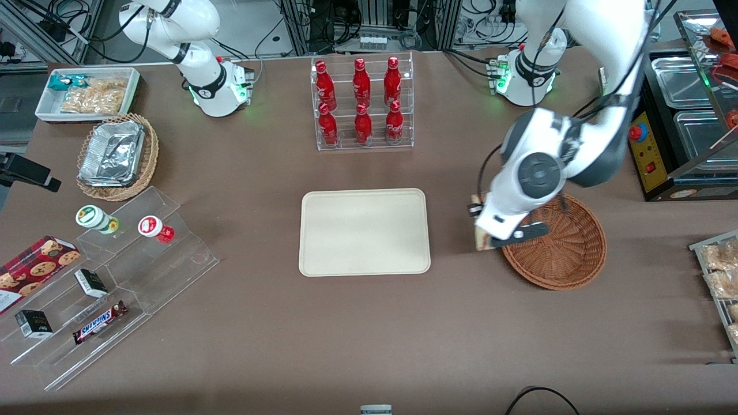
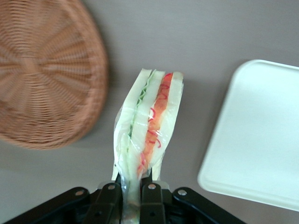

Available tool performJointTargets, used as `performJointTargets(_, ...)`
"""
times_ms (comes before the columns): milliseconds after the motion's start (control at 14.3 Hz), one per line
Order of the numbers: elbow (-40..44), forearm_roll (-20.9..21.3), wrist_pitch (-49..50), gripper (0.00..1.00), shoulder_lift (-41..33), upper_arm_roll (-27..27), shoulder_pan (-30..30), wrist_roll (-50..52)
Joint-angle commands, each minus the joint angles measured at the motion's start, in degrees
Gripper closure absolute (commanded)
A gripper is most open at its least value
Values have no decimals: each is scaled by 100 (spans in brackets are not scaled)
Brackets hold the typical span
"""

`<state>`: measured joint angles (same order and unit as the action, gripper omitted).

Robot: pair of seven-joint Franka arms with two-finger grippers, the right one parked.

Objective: Place sandwich from basket to tray
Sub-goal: 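Lift the sandwich out of the basket toward the cream tray, then lower the held sandwich onto the cream tray and open the left gripper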

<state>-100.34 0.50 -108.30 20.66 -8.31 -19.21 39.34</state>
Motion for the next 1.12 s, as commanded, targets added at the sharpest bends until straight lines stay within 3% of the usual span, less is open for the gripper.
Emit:
performJointTargets(0,751,-41,-180,99,683,67,-494,406)
performJointTargets(210,1172,-33,-813,99,1307,67,-1074,1091)
performJointTargets(630,2509,-41,-929,99,2380,67,-1752,1989)
performJointTargets(1050,2554,-41,-1342,99,2627,-65,-1999,2165)
